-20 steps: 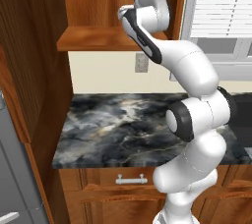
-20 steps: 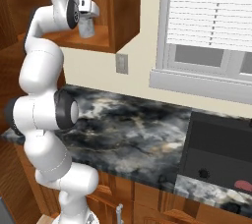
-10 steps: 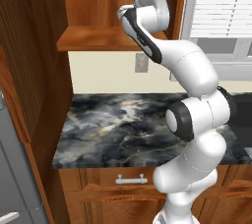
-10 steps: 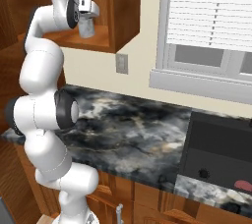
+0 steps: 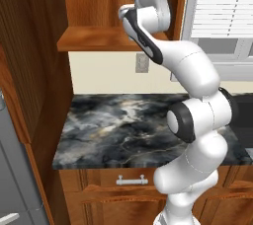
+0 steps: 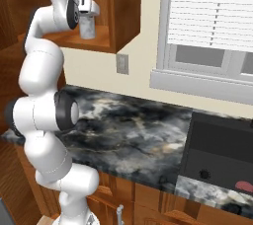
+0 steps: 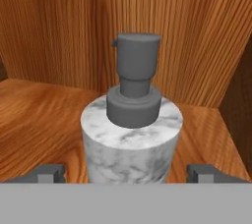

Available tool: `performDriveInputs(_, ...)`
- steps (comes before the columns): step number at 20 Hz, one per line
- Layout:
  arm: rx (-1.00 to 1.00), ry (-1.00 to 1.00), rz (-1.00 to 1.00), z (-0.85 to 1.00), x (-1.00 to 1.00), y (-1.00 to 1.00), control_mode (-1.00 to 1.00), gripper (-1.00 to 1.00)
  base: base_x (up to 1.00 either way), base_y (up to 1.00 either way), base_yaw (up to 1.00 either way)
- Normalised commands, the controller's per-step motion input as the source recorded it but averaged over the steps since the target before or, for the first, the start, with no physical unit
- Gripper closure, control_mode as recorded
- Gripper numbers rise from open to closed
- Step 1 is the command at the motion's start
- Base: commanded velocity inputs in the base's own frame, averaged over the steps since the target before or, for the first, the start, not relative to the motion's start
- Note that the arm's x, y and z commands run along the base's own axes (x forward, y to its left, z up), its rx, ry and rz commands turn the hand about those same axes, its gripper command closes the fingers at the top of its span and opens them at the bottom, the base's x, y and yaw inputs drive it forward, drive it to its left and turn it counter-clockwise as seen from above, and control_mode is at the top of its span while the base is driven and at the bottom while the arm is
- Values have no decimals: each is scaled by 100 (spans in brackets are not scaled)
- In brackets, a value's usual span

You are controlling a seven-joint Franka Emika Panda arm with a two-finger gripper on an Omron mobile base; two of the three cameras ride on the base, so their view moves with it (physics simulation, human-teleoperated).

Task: Pick up the dish brush and soap dispenser from the sink, and place them back in the cabinet, and close the cabinet door.

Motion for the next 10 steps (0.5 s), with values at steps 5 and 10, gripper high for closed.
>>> performDriveInputs(5,0,-8,0,0,-22,0,-100,-100,0,0,0)
performDriveInputs(10,0,-8,0,0,-32,0,-100,-100,0,0,0)
